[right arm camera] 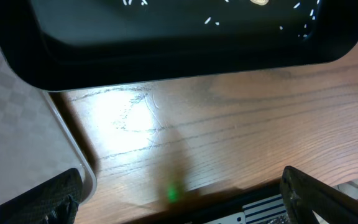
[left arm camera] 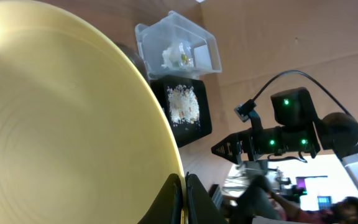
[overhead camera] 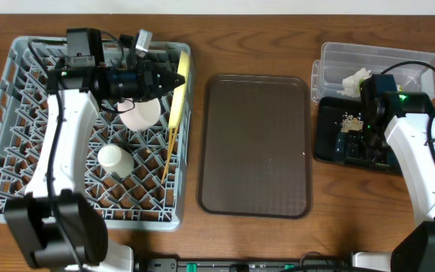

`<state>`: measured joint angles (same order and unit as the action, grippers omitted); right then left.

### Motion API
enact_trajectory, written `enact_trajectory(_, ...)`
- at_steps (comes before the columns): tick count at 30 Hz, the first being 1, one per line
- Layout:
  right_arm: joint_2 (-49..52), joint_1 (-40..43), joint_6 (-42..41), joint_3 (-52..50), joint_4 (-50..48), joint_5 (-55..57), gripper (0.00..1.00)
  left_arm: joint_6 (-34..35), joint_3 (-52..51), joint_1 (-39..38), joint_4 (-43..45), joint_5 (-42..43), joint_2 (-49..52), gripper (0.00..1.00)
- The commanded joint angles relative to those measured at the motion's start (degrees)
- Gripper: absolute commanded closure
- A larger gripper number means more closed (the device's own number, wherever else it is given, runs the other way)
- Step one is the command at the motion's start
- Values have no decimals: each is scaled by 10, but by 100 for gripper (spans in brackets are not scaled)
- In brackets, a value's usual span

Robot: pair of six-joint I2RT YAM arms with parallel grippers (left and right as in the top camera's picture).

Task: Sort waste into correct bins and load items into the dishwasher

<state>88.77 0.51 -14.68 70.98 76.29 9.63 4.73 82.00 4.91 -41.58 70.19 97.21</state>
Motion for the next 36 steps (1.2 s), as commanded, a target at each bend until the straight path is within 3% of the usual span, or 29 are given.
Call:
enact_trajectory(1, -8, 8, -5, 4, 0, 0, 1, 3, -5, 9, 1, 5, 21, 94)
enact_trajectory(5, -8, 8, -5, 4, 0, 0, 1, 1, -6, 12, 0, -50, 28, 91)
enact_trajectory(6, -8, 8, -5, 4, 0, 0, 0, 1, -5, 13, 1, -59, 27, 83)
enact_trajectory(7, -8, 8, -5, 4, 0, 0, 1, 1, -5, 13, 0, -65, 27, 63)
enact_trajectory(8, -8, 8, -5, 4, 0, 0, 1, 1, -5, 13, 0, -68, 27, 50)
enact_trajectory(13, -8, 8, -5, 4, 0, 0, 1, 2, -5, 16, -4, -75, 24, 28)
enact_trajectory(19, -8, 8, -5, 4, -3, 0, 1, -1, -5, 30, -54, -281, -18, 22)
enact_trajectory(23, -8, 8, -5, 4, -31, -25, 1, -6, -5, 40, -59, -361, -71, 19)
enact_trajectory(27, -8, 8, -3, 4, -115, -82, 1, -24, -5, 40, -60, -419, -127, 17)
enact_trajectory(31, -8, 7, 47, 4, -249, -199, 1, -25, -5, 30, -79, -554, -165, 15)
enact_trajectory(34, -8, 3, 80, 4, -311, -253, 1, -5, -5, 27, -139, -663, -169, 13)
enact_trajectory(36, -8, 0, 96, 4, -307, -253, 1, 12, -6, 27, -207, -688, -165, 10)
